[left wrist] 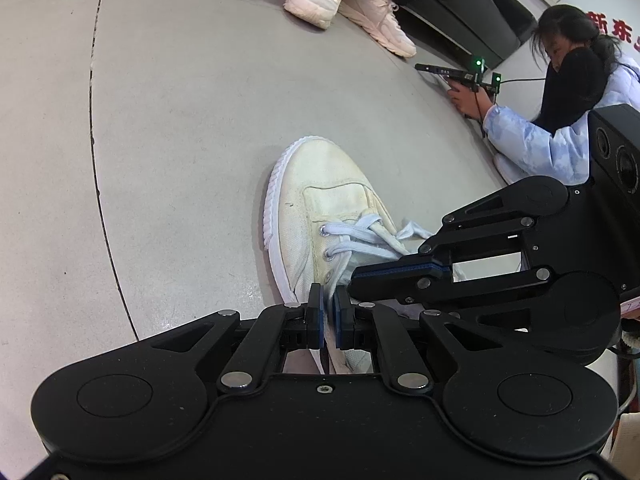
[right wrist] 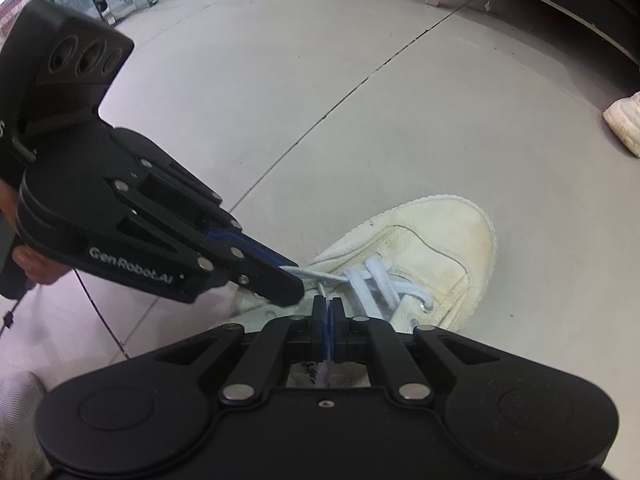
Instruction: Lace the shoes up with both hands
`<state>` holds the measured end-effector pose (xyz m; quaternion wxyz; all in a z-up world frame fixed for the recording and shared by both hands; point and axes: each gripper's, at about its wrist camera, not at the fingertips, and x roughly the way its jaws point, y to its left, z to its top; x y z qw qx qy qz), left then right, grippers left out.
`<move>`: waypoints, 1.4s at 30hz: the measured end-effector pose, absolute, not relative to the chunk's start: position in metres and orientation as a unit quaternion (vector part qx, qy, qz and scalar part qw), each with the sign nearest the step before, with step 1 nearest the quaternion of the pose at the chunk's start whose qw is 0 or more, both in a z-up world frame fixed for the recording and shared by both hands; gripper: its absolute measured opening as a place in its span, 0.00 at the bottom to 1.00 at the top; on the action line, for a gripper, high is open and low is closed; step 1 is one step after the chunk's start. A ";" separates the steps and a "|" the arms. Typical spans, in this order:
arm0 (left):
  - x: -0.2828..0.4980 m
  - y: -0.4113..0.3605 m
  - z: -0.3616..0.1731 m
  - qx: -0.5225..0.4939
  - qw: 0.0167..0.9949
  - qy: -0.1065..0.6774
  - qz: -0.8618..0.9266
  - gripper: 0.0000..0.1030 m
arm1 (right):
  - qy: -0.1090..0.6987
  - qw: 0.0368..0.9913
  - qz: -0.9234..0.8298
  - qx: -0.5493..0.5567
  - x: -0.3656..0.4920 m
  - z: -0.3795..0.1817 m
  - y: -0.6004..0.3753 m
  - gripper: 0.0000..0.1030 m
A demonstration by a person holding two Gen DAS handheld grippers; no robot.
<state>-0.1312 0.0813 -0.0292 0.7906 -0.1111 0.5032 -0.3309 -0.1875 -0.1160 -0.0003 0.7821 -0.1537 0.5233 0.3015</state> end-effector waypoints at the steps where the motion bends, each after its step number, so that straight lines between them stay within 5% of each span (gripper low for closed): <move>1: -0.131 0.081 -0.029 -0.110 0.791 0.503 -0.331 0.06 | 0.522 0.782 0.303 -0.156 -0.189 0.001 -0.117 0.01; 11: -0.132 0.082 -0.028 -0.108 0.791 0.503 -0.332 0.06 | 0.525 0.776 0.301 -0.177 -0.190 0.000 -0.115 0.09; 16: -0.135 0.080 -0.027 -0.096 0.795 0.497 -0.334 0.06 | 0.534 0.775 0.299 -0.159 -0.188 -0.003 -0.114 0.01; 42: -0.139 0.084 -0.004 -0.004 0.821 0.424 -0.381 0.12 | 0.412 0.796 0.342 -0.282 -0.226 -0.005 -0.113 0.01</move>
